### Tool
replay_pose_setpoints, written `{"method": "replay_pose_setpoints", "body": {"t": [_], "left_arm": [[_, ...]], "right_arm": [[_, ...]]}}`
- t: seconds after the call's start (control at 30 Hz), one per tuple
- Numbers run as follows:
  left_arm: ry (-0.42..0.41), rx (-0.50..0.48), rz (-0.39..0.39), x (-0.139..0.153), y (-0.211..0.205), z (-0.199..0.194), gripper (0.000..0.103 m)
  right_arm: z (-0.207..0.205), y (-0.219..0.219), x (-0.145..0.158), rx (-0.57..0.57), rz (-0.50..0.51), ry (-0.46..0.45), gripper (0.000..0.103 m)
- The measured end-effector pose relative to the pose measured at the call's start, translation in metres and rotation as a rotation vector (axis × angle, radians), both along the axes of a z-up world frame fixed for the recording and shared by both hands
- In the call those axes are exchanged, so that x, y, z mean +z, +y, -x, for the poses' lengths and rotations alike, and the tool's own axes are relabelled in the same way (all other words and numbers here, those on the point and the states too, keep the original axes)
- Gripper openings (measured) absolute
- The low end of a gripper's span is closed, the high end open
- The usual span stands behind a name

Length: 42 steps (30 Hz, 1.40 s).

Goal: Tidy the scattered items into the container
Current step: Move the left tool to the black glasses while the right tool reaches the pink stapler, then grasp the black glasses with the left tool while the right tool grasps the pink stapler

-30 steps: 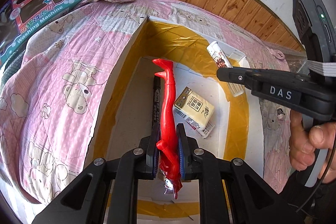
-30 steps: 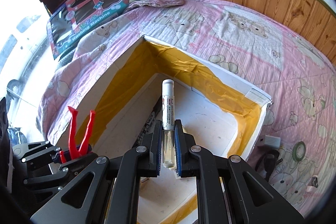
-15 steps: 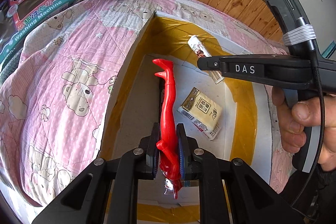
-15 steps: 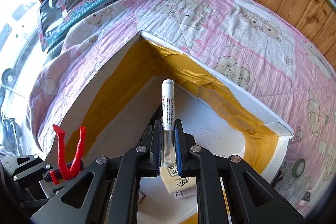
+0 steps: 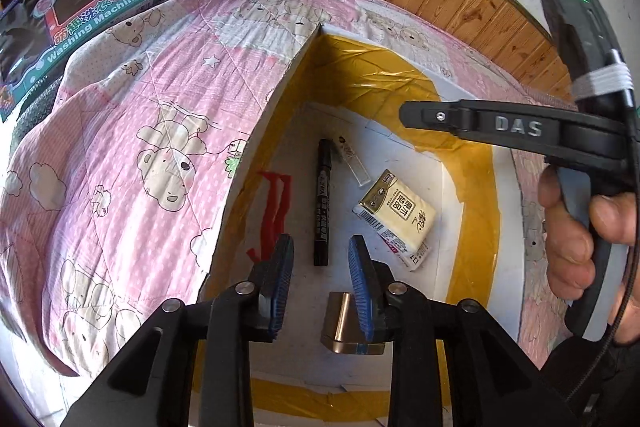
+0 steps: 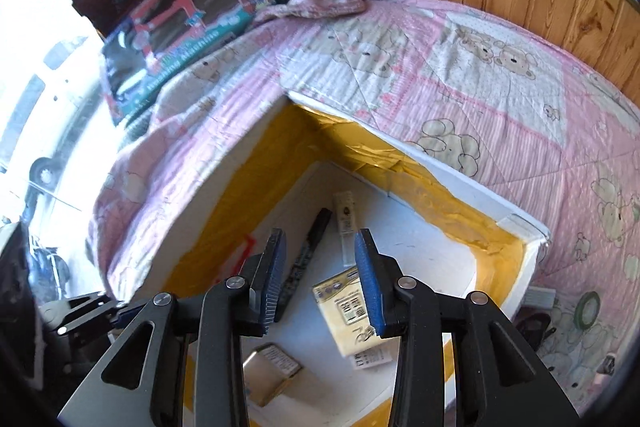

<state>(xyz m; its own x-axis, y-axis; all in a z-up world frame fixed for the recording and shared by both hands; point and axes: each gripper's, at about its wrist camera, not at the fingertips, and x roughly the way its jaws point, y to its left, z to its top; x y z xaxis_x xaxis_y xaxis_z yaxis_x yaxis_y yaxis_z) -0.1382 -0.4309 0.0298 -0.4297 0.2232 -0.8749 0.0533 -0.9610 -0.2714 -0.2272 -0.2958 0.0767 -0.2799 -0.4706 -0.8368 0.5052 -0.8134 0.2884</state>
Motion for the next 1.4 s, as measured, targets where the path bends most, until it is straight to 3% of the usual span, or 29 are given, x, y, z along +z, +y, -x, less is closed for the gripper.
{"method": "replay_pose_setpoints", "body": {"t": [0.13,0.27,0.4,0.57,0.63,0.83,0.97,1.17,1.3,1.4], "left_arm": [[0.099,0.008,0.032,0.026,0.006,-0.023,0.030],[0.229,-0.003,0.073,0.052,0.027,-0.057,0.030],[0.284,-0.081,0.036,0.065,0.066,-0.085,0.032],[0.279,-0.229,-0.022,0.065,0.136,-0.102,0.051],[0.263,-0.279,-0.029,0.063,0.165,-0.100,0.056],[0.173,-0.323,-0.078,0.036,0.232,-0.071,0.059],[0.104,-0.293,-0.076,0.005,0.262,-0.039,0.059],[-0.015,-0.232,-0.040,-0.050,0.287,0.011,0.059],[-0.068,-0.176,-0.025,-0.078,0.289,0.036,0.059],[-0.101,-0.145,-0.032,-0.096,0.287,0.049,0.059]], "right_arm": [[-0.063,0.035,0.039,0.021,0.189,0.126,0.038],[-0.128,0.077,0.034,-0.026,0.217,0.217,0.038],[-0.168,0.134,0.007,-0.145,0.246,0.173,0.038],[-0.187,0.214,-0.031,-0.359,0.253,0.081,0.039],[-0.187,0.241,-0.043,-0.438,0.243,0.045,0.039],[-0.180,0.300,-0.058,-0.576,0.209,-0.015,0.040],[-0.163,0.330,-0.059,-0.628,0.153,-0.024,0.041],[-0.111,0.399,-0.076,-0.780,0.053,-0.071,0.050],[-0.068,0.414,-0.094,-0.647,-0.104,-0.105,0.053],[-0.044,0.410,-0.109,-0.467,-0.315,-0.075,0.054]]}}
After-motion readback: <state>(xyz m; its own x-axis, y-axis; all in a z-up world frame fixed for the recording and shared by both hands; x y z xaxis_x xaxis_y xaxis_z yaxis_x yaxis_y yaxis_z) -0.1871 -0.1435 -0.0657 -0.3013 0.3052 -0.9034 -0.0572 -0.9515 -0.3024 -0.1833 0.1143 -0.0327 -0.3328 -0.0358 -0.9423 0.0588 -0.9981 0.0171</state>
